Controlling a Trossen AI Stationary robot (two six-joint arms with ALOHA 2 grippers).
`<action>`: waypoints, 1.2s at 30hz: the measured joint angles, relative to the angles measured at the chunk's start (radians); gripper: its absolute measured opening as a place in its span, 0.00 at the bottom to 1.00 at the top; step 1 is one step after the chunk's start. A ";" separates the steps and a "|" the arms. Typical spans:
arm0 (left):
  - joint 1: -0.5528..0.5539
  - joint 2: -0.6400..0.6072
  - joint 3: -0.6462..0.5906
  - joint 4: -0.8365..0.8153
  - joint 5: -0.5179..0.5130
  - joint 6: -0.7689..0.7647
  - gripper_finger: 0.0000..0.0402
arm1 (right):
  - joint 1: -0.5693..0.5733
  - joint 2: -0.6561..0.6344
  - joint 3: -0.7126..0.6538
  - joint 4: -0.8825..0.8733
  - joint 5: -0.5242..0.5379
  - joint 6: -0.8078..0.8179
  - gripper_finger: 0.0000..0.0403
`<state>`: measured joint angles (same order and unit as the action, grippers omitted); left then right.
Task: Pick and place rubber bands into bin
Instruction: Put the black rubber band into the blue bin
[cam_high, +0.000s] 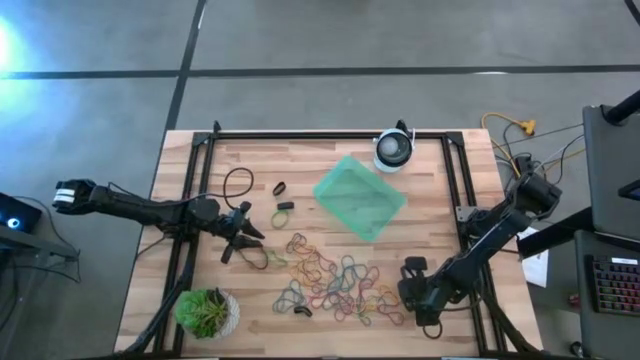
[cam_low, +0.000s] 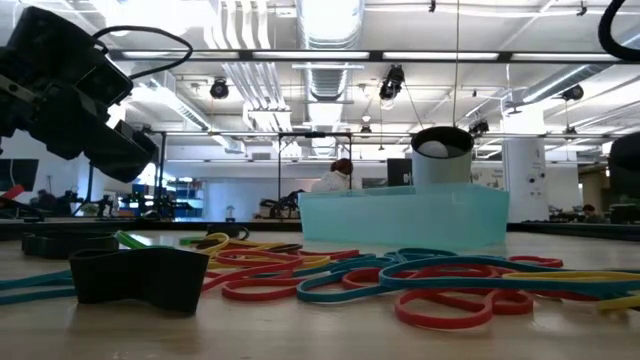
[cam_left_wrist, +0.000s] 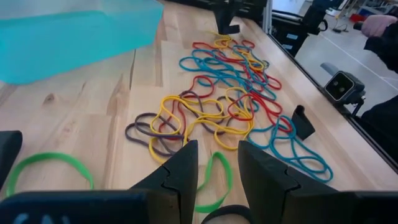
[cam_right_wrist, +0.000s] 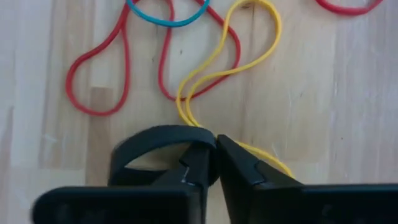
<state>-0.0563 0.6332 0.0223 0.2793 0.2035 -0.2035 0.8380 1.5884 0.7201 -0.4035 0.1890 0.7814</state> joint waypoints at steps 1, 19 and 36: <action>0.000 -0.002 0.000 0.000 0.000 0.000 0.25 | 0.001 0.004 0.002 -0.001 0.007 -0.002 0.03; 0.000 0.003 0.001 0.032 -0.027 0.011 0.25 | -0.056 -0.129 0.185 -0.224 0.617 -0.400 0.02; 0.000 0.010 0.002 0.110 -0.036 0.059 0.25 | -0.536 -0.161 0.090 -0.209 0.783 -0.428 0.02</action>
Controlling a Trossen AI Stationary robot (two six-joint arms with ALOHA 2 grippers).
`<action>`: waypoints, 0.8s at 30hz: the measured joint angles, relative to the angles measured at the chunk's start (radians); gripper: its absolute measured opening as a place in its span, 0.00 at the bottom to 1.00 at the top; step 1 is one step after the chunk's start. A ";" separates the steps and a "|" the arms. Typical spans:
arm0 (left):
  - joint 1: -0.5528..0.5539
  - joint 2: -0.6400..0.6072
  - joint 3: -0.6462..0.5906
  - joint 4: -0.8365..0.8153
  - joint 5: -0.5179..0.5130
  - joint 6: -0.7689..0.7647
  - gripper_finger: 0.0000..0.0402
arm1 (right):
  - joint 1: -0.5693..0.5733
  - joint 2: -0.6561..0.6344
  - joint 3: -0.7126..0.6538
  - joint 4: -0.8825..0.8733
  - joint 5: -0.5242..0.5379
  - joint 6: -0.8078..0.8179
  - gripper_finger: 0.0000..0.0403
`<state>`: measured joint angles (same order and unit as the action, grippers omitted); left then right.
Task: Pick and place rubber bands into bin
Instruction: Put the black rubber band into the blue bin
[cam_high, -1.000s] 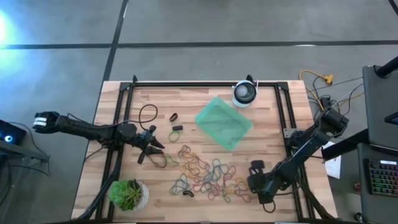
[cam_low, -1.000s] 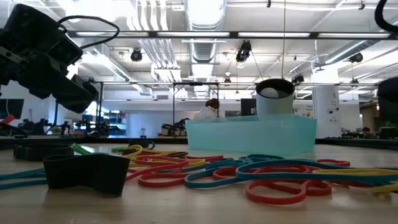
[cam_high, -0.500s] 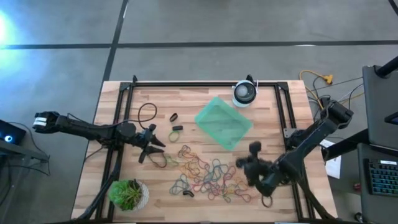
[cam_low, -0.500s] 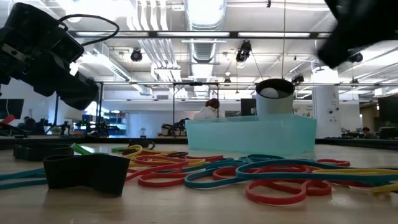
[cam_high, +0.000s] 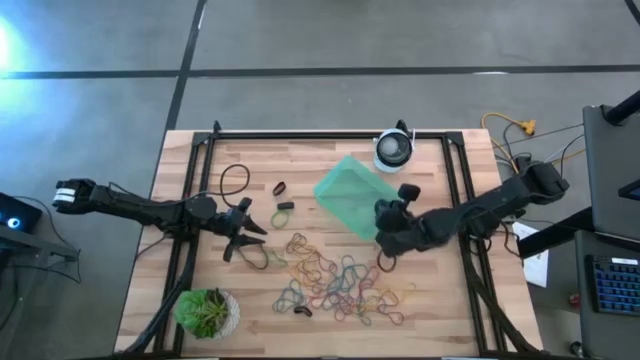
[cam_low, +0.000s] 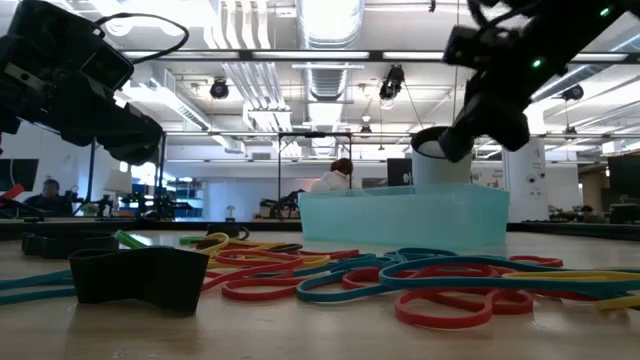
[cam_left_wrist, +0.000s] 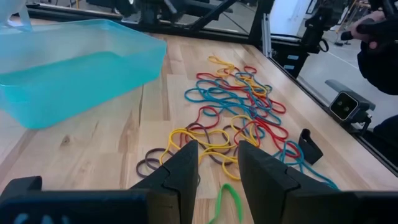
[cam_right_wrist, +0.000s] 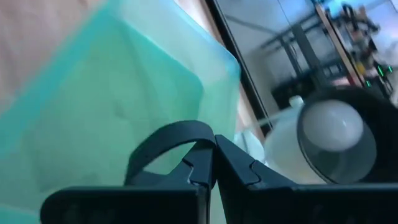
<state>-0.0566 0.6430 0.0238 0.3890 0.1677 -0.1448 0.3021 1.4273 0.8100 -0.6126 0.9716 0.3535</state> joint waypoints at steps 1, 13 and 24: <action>0.000 0.000 0.000 -0.001 0.000 0.000 0.25 | -0.018 0.000 -0.004 0.009 -0.025 -0.015 0.02; 0.000 0.003 0.000 -0.002 0.000 0.000 0.25 | -0.143 0.000 -0.029 0.210 -0.213 -0.187 0.27; 0.000 0.004 0.001 -0.004 0.000 0.055 0.25 | -0.200 -0.001 -0.024 0.204 -0.294 -0.284 0.41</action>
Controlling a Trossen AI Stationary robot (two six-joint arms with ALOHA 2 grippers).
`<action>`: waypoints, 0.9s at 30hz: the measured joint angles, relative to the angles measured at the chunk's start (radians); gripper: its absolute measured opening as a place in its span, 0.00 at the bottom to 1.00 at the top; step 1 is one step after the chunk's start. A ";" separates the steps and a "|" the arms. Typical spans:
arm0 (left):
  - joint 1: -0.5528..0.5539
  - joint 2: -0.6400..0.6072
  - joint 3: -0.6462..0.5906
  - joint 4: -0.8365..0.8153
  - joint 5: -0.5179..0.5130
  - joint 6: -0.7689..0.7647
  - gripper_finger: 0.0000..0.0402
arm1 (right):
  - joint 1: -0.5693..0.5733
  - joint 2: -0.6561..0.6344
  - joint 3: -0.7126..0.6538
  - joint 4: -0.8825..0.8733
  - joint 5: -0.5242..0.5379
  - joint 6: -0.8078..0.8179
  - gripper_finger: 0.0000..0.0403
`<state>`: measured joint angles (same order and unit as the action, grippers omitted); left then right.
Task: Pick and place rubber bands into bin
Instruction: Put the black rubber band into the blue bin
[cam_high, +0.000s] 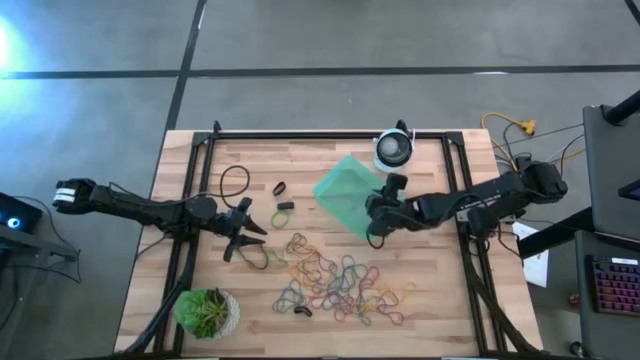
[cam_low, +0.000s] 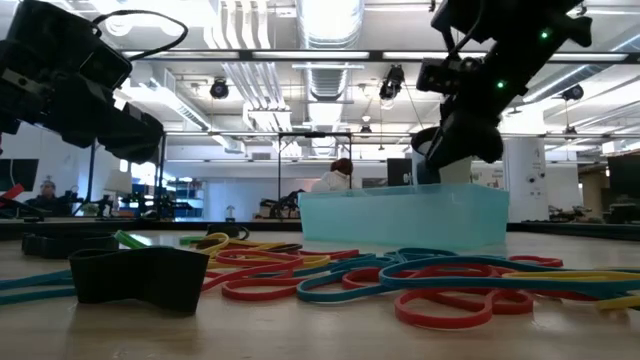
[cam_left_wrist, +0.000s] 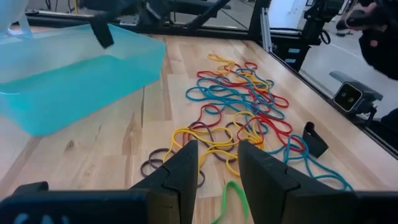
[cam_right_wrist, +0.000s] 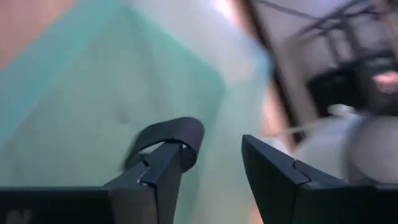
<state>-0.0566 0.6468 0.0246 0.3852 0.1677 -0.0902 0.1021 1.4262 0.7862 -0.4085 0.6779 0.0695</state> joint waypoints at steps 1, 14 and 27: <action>0.000 0.000 0.003 -0.001 0.000 0.001 0.25 | -0.022 -0.003 0.007 -0.001 -0.074 -0.010 0.41; 0.000 0.008 0.043 -0.153 -0.045 0.043 0.25 | -0.168 -0.017 0.090 -0.005 -0.380 -0.083 0.43; -0.005 0.201 0.257 -0.690 -0.179 -0.113 0.24 | 0.095 -0.166 0.080 0.003 -0.504 -0.099 0.43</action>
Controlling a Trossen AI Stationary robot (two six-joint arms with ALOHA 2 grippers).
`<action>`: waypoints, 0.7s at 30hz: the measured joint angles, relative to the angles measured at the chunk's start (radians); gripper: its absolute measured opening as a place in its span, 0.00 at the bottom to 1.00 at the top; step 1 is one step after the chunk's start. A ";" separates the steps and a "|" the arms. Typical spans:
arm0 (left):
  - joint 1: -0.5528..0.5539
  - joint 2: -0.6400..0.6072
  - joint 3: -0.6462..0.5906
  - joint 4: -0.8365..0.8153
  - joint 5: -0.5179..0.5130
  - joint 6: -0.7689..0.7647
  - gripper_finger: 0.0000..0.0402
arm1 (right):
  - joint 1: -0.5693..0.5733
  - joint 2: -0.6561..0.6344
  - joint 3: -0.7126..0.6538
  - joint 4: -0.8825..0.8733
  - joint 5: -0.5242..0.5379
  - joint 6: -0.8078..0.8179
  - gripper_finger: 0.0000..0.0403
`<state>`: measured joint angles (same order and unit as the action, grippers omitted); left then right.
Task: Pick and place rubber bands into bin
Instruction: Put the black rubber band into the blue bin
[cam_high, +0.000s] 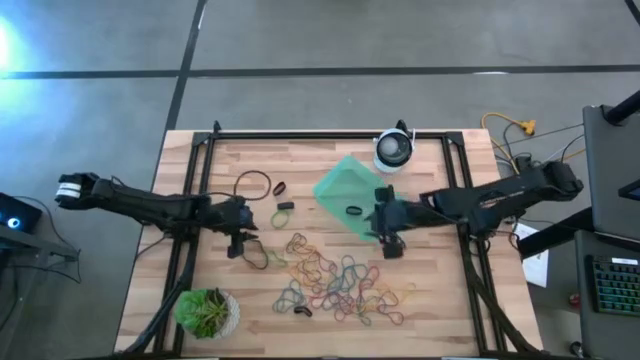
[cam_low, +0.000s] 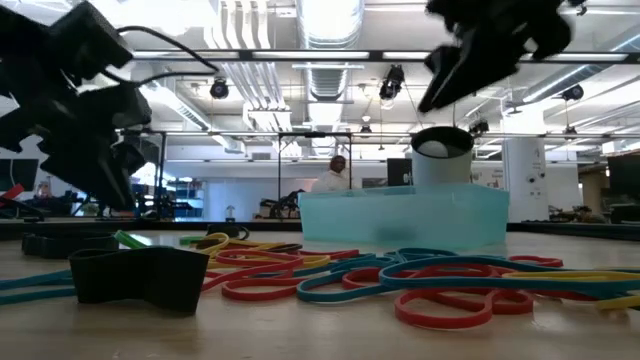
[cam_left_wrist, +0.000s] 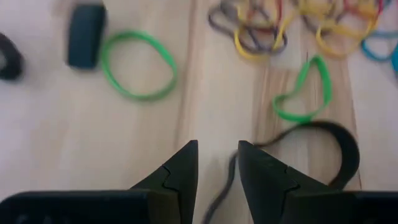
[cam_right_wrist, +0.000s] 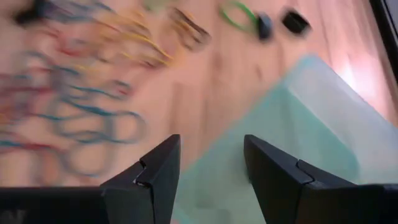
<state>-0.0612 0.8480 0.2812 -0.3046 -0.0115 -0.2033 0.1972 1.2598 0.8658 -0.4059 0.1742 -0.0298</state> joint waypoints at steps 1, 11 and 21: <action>0.000 0.030 0.009 -0.001 0.014 0.000 0.24 | 0.029 -0.019 0.000 0.001 -0.002 0.008 0.43; 0.000 0.307 0.099 -0.028 0.069 0.011 0.24 | 0.321 -0.156 -0.001 0.111 0.010 0.005 0.43; -0.001 0.453 0.132 -0.039 0.086 0.009 0.04 | 0.579 -0.137 -0.002 0.135 0.248 0.031 0.42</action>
<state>-0.0620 1.3015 0.4127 -0.3440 0.0744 -0.1938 0.7761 1.1228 0.8635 -0.2711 0.4220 0.0012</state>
